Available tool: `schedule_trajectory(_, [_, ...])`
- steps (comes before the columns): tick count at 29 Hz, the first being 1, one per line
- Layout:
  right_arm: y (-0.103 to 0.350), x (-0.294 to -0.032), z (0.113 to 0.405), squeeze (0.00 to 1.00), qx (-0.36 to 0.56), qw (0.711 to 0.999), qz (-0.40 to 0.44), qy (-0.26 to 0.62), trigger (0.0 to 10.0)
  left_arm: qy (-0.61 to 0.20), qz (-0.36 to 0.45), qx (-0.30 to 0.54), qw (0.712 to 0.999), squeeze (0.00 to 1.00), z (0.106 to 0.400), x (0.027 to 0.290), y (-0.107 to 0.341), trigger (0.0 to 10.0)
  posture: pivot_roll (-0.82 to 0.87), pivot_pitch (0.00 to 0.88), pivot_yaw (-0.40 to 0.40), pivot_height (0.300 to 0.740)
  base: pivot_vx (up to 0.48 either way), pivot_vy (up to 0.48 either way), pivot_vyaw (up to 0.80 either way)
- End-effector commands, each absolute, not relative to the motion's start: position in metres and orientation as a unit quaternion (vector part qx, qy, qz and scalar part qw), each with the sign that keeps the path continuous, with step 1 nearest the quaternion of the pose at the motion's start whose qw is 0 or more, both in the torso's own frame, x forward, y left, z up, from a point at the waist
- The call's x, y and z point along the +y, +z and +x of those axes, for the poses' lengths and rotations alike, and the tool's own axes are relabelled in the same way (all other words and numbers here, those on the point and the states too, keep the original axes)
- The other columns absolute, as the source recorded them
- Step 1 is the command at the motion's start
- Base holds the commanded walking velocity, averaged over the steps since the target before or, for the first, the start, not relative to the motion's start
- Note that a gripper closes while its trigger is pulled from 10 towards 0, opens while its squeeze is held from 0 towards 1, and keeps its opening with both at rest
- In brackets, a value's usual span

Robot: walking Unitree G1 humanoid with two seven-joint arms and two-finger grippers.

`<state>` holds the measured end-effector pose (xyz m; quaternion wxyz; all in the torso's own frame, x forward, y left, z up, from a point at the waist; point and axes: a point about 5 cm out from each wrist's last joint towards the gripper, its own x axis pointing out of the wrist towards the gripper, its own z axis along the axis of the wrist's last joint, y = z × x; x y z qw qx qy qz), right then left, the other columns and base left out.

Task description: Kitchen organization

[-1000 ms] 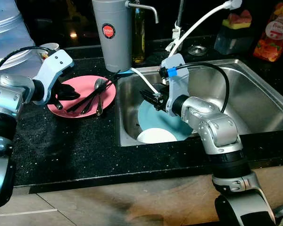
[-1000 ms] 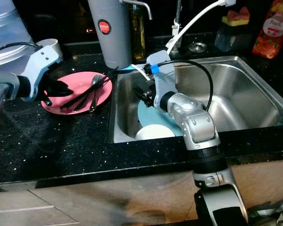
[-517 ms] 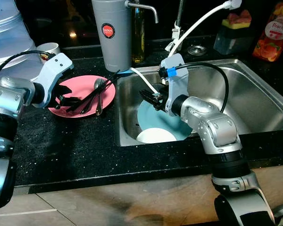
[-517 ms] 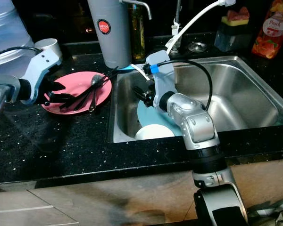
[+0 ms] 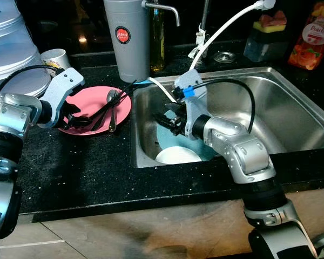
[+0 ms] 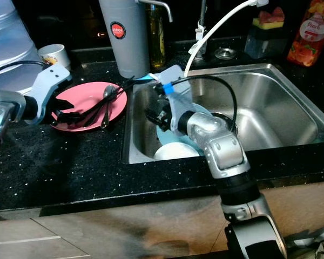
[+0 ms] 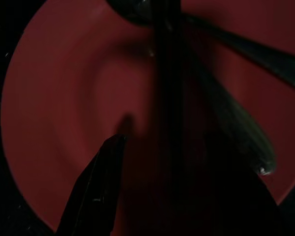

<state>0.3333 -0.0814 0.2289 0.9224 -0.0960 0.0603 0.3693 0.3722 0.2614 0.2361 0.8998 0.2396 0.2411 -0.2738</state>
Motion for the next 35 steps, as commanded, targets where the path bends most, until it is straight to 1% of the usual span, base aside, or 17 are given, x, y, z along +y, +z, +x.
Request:
schedule_trajectory(1, [0.229, -0.077, 0.330, 0.00, 0.054, 0.917, -0.104, 0.382, 10.0, -0.272, 0.242, 0.255, 0.896, 0.00, 0.370, 0.264, 0.228, 9.4, 0.01, 0.022, 0.063, 0.740, 0.000, 0.000, 0.00])
schedule_trajectory(4, [0.229, -0.074, 0.327, 0.00, 0.048, 0.908, -0.109, 0.401, 10.0, -0.273, 0.242, 0.256, 0.895, 0.00, 0.370, 0.265, 0.228, 5.4, 0.01, 0.022, 0.062, 0.740, 0.000, 0.000, 0.00])
schedule_trajectory(6, [0.230, -0.071, 0.323, 0.00, 0.042, 0.899, -0.114, 0.420, 10.0, -0.274, 0.243, 0.256, 0.895, 0.00, 0.370, 0.264, 0.228, 4.0, 0.01, 0.021, 0.061, 0.740, 0.000, 0.000, 0.00])
schedule_trajectory(7, [0.230, -0.071, 0.323, 0.00, 0.042, 0.899, -0.114, 0.420, 10.0, -0.274, 0.243, 0.256, 0.895, 0.00, 0.370, 0.264, 0.228, 4.0, 0.01, 0.021, 0.061, 0.740, 0.000, 0.000, 0.00])
schedule_trajectory(8, [0.230, -0.069, 0.321, 0.00, 0.040, 0.896, -0.117, 0.427, 10.0, -0.275, 0.243, 0.257, 0.894, 0.00, 0.370, 0.264, 0.228, 3.3, 0.01, 0.021, 0.061, 0.740, 0.000, 0.000, 0.00])
schedule_trajectory(9, [0.230, -0.069, 0.320, 0.00, 0.039, 0.893, -0.119, 0.432, 10.0, -0.275, 0.243, 0.257, 0.894, 0.00, 0.370, 0.264, 0.227, 3.3, 0.01, 0.021, 0.061, 0.740, 0.000, 0.000, 0.00])
schedule_trajectory(10, [0.230, -0.068, 0.320, 0.00, 0.039, 0.892, -0.120, 0.433, 10.0, -0.276, 0.242, 0.258, 0.894, 0.00, 0.370, 0.264, 0.227, 1.7, 0.01, 0.021, 0.061, 0.740, 0.000, 0.000, 0.00])
schedule_trajectory(11, [0.230, -0.068, 0.320, 0.00, 0.039, 0.892, -0.120, 0.433, 10.0, -0.276, 0.242, 0.258, 0.894, 0.00, 0.370, 0.264, 0.227, 1.7, 0.01, 0.021, 0.061, 0.740, 0.000, 0.000, 0.00])
schedule_trajectory(12, [0.229, -0.069, 0.320, 0.00, 0.039, 0.892, -0.121, 0.433, 10.0, -0.276, 0.243, 0.258, 0.894, 0.00, 0.370, 0.264, 0.227, 1.0, 0.02, 0.023, 0.060, 0.740, 0.000, 0.000, 0.00])
schedule_trajectory(13, [0.229, -0.069, 0.320, 0.00, 0.040, 0.893, -0.122, 0.432, 10.0, -0.275, 0.243, 0.258, 0.894, 0.00, 0.370, 0.264, 0.227, 0.0, 0.02, 0.023, 0.060, 0.740, 0.000, 0.000, 0.00])
schedule_trajectory(21, [0.228, -0.071, 0.321, 0.00, 0.043, 0.895, -0.127, 0.426, 10.0, -0.271, 0.243, 0.258, 0.895, 0.00, 0.370, 0.266, 0.228, 0.0, 0.02, 0.028, 0.059, 0.740, 0.000, 0.000, 0.00])
schedule_trajectory(28, [0.229, -0.072, 0.322, 0.00, 0.042, 0.895, -0.129, 0.424, 10.0, -0.254, 0.250, 0.233, 0.905, 0.00, 0.373, 0.268, 0.242, 0.0, 0.02, 0.031, 0.058, 0.740, 0.000, 0.000, 0.00])
schedule_trajectory(30, [0.230, -0.073, 0.323, 0.00, 0.040, 0.896, -0.129, 0.423, 10.0, -0.246, 0.256, 0.206, 0.912, 0.00, 0.374, 0.269, 0.259, 0.0, 0.02, 0.031, 0.058, 0.740, 0.000, 0.000, 0.00])
schedule_trajectory(31, [0.230, -0.073, 0.323, 0.00, 0.040, 0.896, -0.129, 0.423, 10.0, -0.246, 0.256, 0.206, 0.912, 0.00, 0.374, 0.269, 0.259, 0.0, 0.02, 0.031, 0.058, 0.740, 0.000, 0.000, 0.00])
schedule_trajectory(32, [0.231, -0.074, 0.323, 0.00, 0.038, 0.897, -0.129, 0.421, 10.0, -0.244, 0.256, 0.181, 0.918, 0.00, 0.374, 0.269, 0.276, 0.0, 0.02, 0.031, 0.058, 0.740, 0.000, 0.000, 0.00])
schedule_trajectory(33, [0.231, -0.074, 0.323, 0.00, 0.038, 0.897, -0.129, 0.421, 10.0, -0.244, 0.256, 0.181, 0.918, 0.00, 0.374, 0.269, 0.276, 0.0, 0.02, 0.031, 0.058, 0.740, 0.000, 0.000, 0.00])
schedule_trajectory(35, [0.232, -0.074, 0.323, 0.00, 0.037, 0.898, -0.128, 0.419, 10.0, -0.242, 0.269, 0.158, 0.919, 0.00, 0.370, 0.270, 0.293, 0.0, 0.02, 0.031, 0.058, 0.740, 0.000, 0.000, 0.00])
